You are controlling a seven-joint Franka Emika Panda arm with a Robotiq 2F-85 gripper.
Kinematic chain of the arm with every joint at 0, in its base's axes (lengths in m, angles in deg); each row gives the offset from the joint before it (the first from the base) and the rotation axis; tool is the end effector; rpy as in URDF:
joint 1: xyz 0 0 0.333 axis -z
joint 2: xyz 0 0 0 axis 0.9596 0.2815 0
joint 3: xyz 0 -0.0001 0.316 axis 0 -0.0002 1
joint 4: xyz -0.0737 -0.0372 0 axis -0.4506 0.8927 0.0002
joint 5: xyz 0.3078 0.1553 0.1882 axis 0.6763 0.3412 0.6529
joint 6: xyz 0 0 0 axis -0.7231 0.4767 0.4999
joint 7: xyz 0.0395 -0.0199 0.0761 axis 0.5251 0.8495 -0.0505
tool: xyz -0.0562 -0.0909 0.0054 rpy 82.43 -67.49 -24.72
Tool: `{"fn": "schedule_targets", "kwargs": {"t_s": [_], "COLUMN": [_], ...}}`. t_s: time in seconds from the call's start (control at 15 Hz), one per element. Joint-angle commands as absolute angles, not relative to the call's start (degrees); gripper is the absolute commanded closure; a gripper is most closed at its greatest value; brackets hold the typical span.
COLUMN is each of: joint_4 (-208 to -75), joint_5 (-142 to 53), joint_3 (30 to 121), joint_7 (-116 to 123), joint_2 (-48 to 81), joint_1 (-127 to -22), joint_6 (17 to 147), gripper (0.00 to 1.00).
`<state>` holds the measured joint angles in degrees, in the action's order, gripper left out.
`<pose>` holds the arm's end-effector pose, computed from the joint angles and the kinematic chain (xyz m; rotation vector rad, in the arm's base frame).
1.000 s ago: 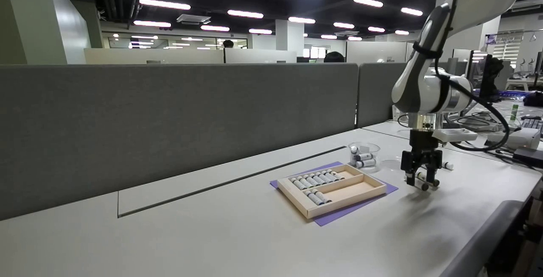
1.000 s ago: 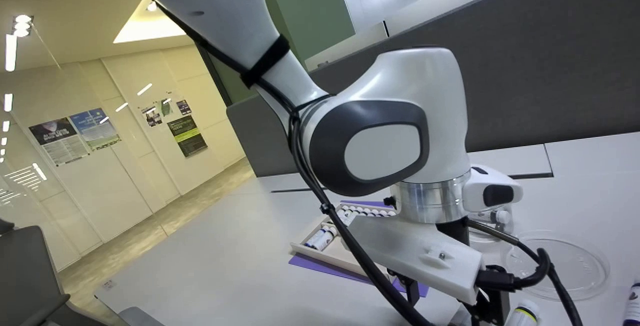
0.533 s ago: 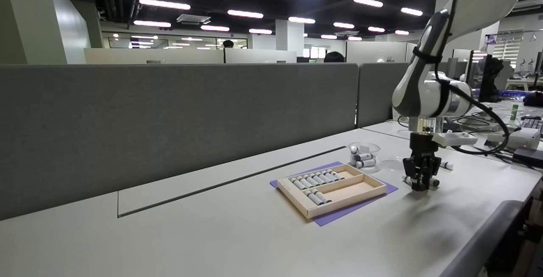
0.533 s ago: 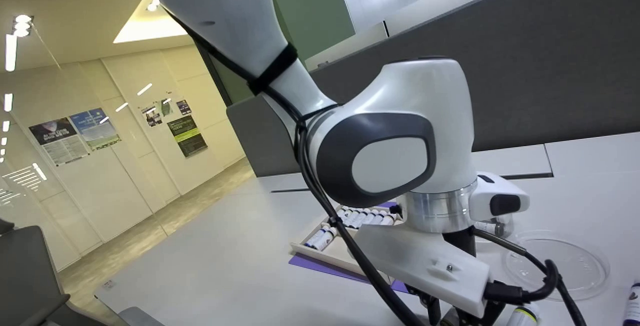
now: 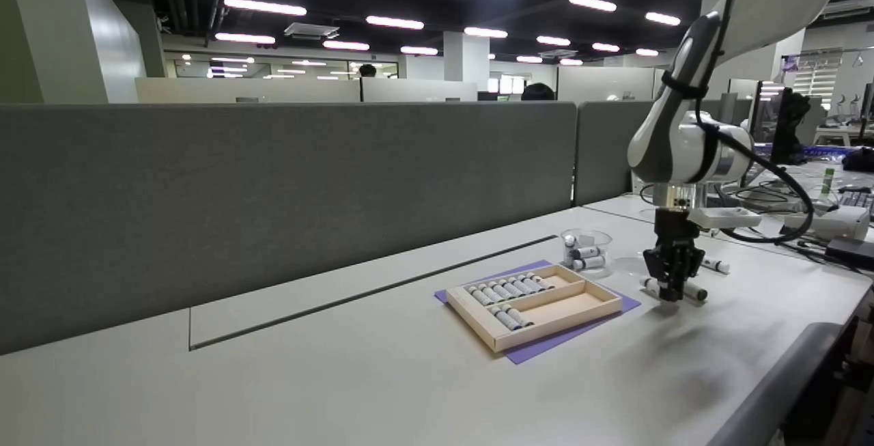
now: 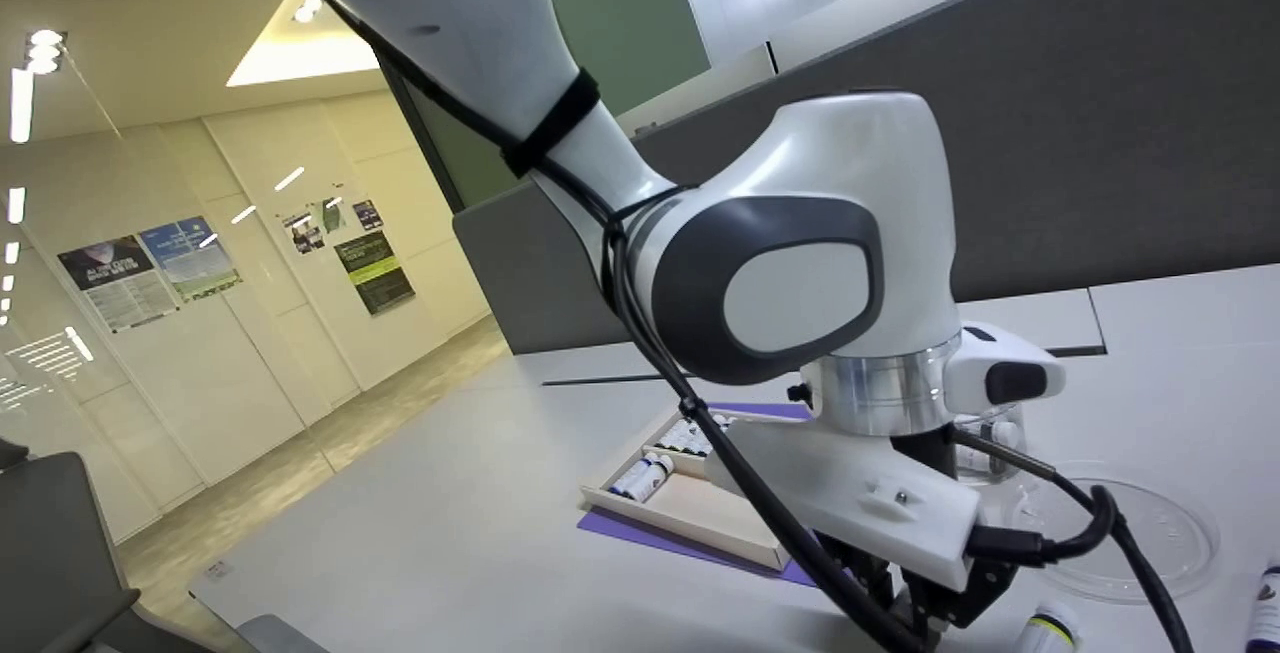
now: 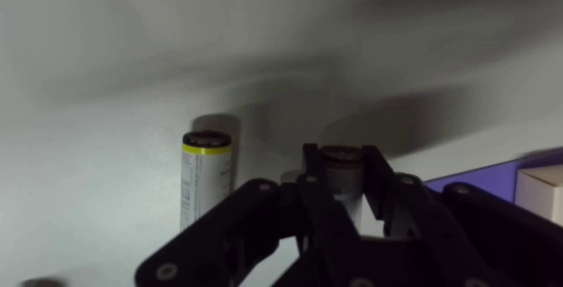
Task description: Put the object on the far left of the table in the clear container
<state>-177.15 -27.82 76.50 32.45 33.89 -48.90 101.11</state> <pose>0.4501 -0.2484 0.0918 -2.9950 0.3983 0.1537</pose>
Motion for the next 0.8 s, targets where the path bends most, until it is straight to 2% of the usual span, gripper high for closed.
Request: {"fn": "schedule_targets", "kwargs": {"t_s": [0.0,0.27,0.53,0.73], "joint_4": [-172.79,-166.0,-157.55,-152.98], "joint_5": [-27.7,-27.75,-27.49,-25.51], "joint_3": [77.65,77.38,77.22,77.32], "joint_7": [29.34,26.2,23.49,23.37], "joint_2": [32.24,33.4,34.81,36.34], "joint_1": [-48.6,-50.24,-51.4,-51.59], "joint_6": [96.93,93.12,78.33,74.34], "gripper": [0.95,0.95,0.95,0.95]}}
